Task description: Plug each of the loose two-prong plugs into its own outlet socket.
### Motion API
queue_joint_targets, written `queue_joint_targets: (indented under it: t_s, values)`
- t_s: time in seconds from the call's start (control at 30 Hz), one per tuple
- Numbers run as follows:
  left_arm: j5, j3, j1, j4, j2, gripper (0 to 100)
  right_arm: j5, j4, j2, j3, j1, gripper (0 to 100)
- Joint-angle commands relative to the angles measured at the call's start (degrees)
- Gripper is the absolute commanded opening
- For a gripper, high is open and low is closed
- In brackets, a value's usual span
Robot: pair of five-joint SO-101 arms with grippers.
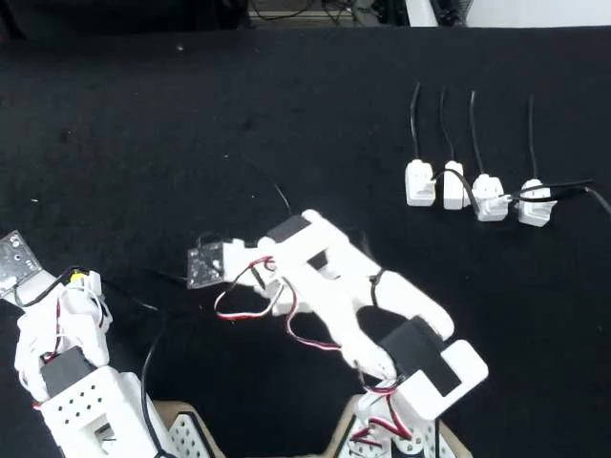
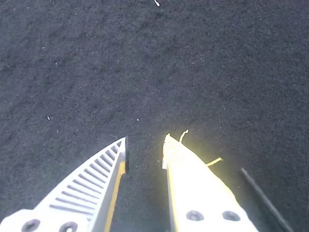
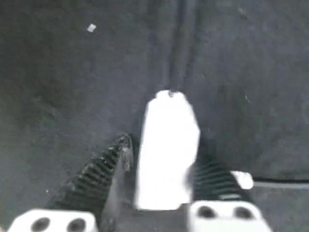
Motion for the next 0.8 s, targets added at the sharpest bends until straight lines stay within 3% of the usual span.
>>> queue_joint_targets:
  t_s: [0.0,0.23,0.43,0.77]
  values:
    - [0.79,-3.74,0.92,-1.14,-0.62,13,-5.98,4.66,-3.65,0.66,3.96,1.5]
    - [0.79,-3.65,1.89,-1.14,-0.62,13,-28.92,4.75,-11.30,-6.46,18.64,1.1]
    - [0.79,-3.65,1.98,-1.14,-0.62,13,-39.74,2.20,-7.69,-17.36,31.91,1.1]
    - [0.70,-3.21,1.98,-1.14,-0.62,13,-42.11,-1.58,10.15,-35.65,34.29,1.1]
